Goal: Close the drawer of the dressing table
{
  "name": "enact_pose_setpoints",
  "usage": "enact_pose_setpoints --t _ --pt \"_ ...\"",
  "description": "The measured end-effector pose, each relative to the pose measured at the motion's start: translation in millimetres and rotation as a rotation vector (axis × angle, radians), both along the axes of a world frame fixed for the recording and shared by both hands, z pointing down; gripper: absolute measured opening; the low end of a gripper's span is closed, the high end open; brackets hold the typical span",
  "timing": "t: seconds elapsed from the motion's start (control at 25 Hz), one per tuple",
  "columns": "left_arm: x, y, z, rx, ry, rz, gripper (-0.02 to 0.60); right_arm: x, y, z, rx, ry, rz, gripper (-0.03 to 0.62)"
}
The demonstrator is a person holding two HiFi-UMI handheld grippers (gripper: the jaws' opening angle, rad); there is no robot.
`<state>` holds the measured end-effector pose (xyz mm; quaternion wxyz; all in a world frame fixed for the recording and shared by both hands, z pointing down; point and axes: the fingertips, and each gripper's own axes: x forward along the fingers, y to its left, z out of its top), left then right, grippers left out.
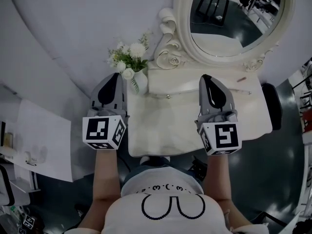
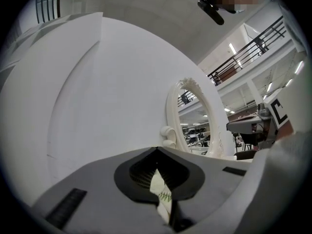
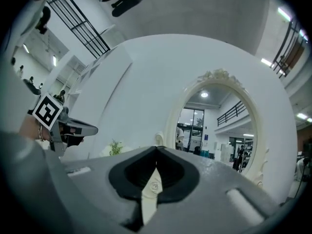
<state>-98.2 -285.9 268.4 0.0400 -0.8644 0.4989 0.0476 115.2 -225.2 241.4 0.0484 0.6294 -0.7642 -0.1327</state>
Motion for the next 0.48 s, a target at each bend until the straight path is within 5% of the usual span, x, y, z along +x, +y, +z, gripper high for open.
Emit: enact_pose_setpoints --t 0.48 --pt "18.2 3.6 -46.2 0.125 -0.080 0.020 -0.002 10.1 7.0 -37.1 0.056 -0.031 0.024 -0.003"
